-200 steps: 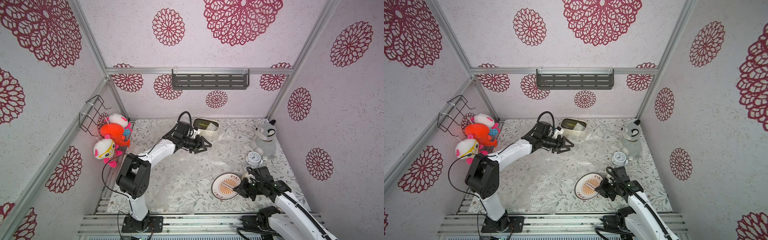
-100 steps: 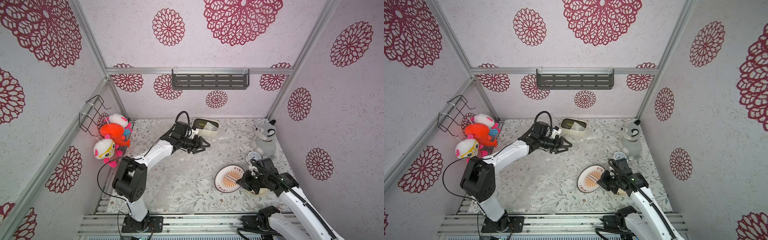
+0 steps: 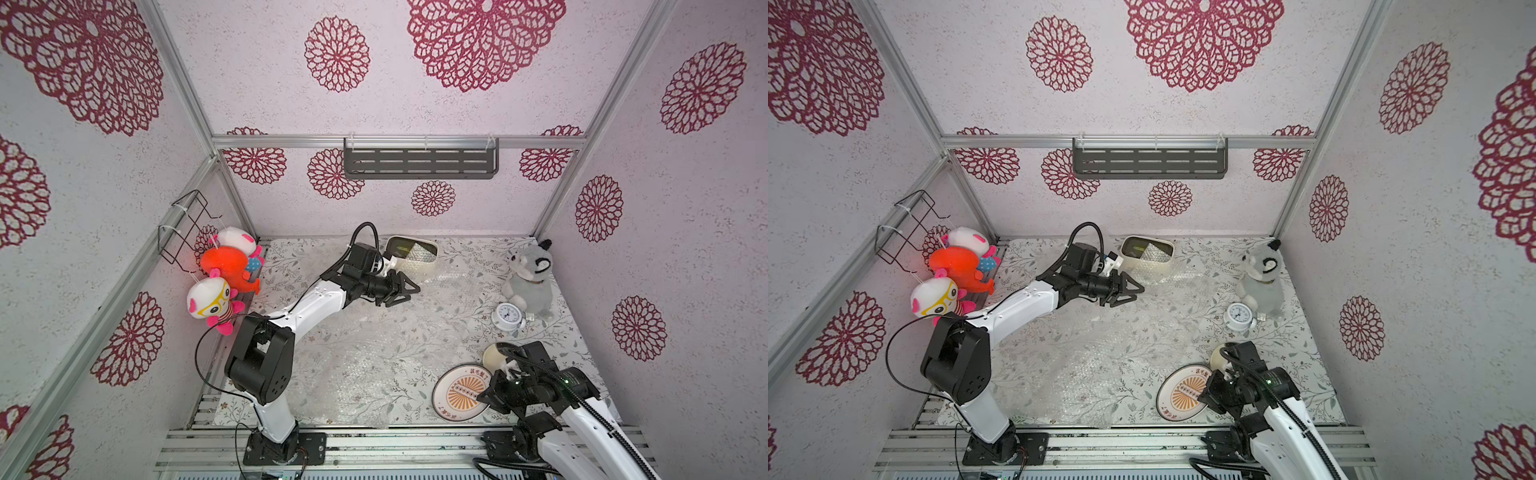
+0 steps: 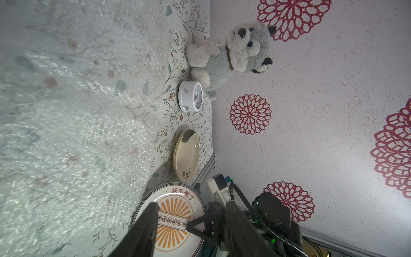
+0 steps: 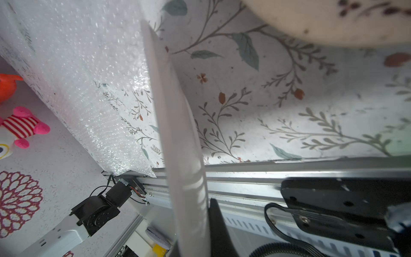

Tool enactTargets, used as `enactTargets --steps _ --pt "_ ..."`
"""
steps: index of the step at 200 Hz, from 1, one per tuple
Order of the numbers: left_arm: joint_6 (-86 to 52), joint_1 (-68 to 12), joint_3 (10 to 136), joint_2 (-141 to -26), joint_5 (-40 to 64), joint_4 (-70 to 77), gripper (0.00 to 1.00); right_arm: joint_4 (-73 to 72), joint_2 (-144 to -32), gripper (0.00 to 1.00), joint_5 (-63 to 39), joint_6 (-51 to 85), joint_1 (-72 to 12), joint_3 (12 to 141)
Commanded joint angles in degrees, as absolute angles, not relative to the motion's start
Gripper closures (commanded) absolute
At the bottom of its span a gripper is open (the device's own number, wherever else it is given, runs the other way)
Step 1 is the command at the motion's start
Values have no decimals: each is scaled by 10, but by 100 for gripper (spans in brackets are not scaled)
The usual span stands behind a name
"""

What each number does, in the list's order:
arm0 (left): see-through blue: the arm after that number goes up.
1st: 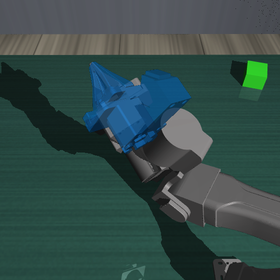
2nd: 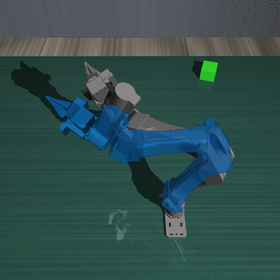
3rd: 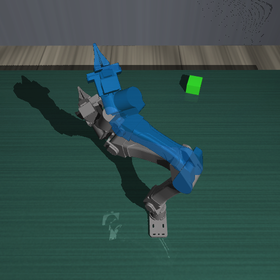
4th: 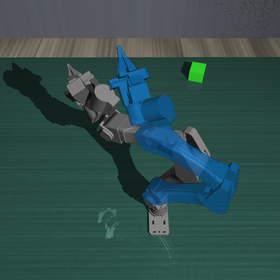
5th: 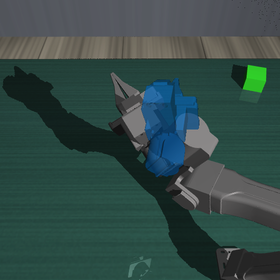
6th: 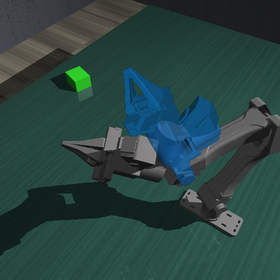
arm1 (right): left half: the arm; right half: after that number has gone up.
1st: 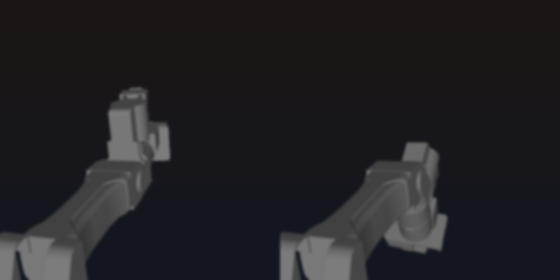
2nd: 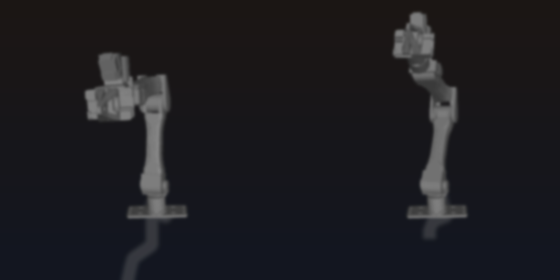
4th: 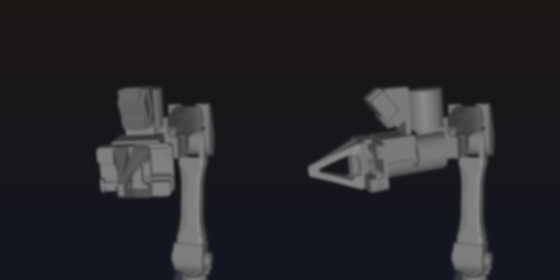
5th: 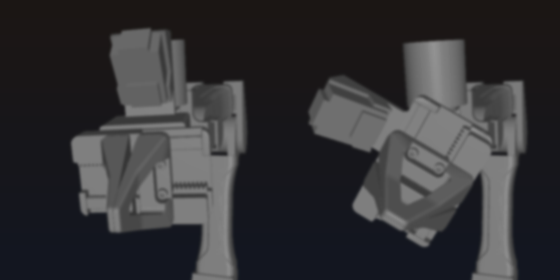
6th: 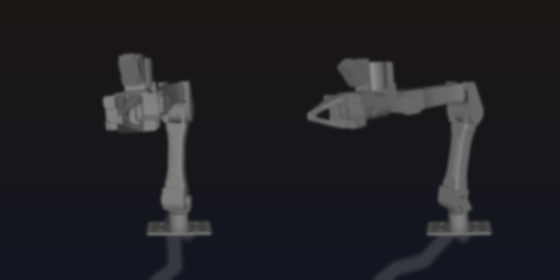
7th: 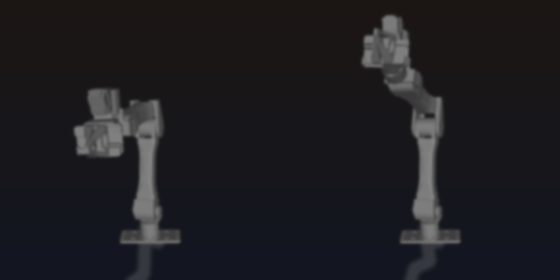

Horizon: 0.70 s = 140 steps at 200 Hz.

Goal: Unpack dinner plates from bubble wrap
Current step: Place the plate at the center of the board.

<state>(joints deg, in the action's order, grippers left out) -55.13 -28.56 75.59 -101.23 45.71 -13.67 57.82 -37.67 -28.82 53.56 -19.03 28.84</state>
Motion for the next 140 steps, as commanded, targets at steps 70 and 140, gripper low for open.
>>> enactTargets --steps 70,140 --pt "-546 -283 745 -1002 442 -150 48 456 -414 97 -301 575 -223 190" --pt "-554 -285 741 -1003 438 -146 48 414 -382 78 -303 592 -223 112"
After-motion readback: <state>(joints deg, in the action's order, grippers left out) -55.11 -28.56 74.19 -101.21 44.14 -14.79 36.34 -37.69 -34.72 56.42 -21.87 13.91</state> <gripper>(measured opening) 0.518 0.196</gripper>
